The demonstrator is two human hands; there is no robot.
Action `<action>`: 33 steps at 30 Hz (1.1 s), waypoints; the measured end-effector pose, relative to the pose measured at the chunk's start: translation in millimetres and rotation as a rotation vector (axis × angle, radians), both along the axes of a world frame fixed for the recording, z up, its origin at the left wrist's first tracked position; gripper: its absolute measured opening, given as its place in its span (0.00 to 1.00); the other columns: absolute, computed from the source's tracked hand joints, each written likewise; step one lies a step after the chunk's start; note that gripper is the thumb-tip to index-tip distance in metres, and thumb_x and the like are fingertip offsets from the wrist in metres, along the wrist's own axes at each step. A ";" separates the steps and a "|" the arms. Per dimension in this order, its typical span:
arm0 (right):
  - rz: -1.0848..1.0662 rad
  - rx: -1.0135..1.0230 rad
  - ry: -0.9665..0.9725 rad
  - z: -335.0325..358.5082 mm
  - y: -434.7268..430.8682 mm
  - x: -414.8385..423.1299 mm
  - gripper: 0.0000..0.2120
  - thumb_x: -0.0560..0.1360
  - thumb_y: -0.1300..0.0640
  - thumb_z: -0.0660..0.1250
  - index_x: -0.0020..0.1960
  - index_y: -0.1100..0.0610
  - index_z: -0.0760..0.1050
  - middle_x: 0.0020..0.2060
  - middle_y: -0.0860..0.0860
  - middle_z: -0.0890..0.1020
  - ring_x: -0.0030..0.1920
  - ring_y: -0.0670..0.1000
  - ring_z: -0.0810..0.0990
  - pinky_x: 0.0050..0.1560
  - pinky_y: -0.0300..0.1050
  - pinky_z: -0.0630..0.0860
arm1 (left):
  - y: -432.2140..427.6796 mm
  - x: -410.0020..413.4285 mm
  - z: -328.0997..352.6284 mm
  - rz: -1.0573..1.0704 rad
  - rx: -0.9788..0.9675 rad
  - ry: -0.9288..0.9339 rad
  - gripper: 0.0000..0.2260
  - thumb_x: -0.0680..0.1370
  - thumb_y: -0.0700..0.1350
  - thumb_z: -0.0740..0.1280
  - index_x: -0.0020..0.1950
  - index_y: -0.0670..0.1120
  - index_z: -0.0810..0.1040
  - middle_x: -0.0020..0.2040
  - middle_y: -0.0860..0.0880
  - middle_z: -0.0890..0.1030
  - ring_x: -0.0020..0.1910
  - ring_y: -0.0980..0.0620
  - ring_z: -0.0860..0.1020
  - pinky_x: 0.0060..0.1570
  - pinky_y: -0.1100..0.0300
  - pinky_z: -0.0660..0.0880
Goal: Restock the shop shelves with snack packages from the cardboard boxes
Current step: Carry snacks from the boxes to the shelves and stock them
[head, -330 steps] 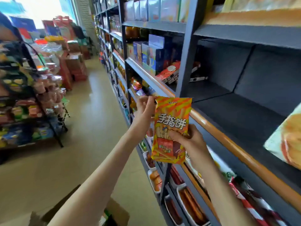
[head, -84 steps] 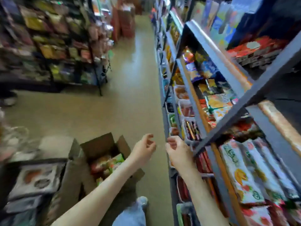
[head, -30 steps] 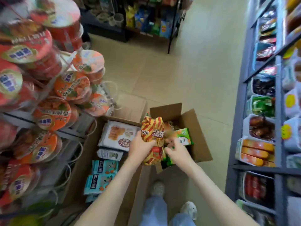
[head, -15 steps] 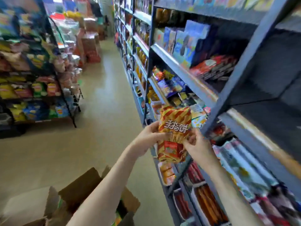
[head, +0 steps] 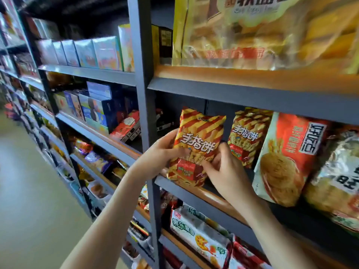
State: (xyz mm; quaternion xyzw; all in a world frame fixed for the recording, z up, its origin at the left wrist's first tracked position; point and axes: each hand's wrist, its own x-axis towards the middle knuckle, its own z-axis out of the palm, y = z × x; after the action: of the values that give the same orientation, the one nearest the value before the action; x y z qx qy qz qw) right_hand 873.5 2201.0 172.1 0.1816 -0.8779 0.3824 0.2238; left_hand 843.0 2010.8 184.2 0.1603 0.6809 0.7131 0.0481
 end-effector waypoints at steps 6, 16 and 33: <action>-0.161 -0.076 0.012 5.6 7.6 -19.7 0.10 0.77 0.55 0.66 0.50 0.54 0.64 0.37 0.41 0.72 0.35 0.37 0.73 0.32 0.25 0.68 | 24.8 -56.5 9.9 -0.155 0.132 -0.069 0.22 0.71 0.39 0.69 0.64 0.44 0.72 0.58 0.42 0.81 0.56 0.41 0.81 0.54 0.46 0.78; -0.568 0.122 -0.276 -17.5 9.5 -55.2 0.30 0.74 0.49 0.69 0.65 0.64 0.60 0.62 0.58 0.74 0.61 0.58 0.74 0.54 0.41 0.65 | 85.9 -123.4 -16.3 -0.286 -0.520 -0.022 0.25 0.79 0.59 0.60 0.73 0.61 0.54 0.69 0.47 0.71 0.64 0.46 0.74 0.63 0.45 0.73; -0.763 0.076 -0.355 -32.4 -1.5 -50.5 0.47 0.77 0.51 0.65 0.75 0.64 0.31 0.77 0.56 0.45 0.75 0.58 0.56 0.72 0.51 0.59 | 126.9 -136.5 -53.5 -0.263 -0.426 -0.036 0.30 0.73 0.43 0.67 0.72 0.56 0.59 0.65 0.48 0.73 0.64 0.46 0.73 0.60 0.45 0.75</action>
State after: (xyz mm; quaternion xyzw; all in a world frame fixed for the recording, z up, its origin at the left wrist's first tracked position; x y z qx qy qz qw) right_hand 822.9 2199.6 139.7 -0.2172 -0.9206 0.2646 0.1878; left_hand 706.5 2137.7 130.7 0.2209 0.7880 0.5440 0.1854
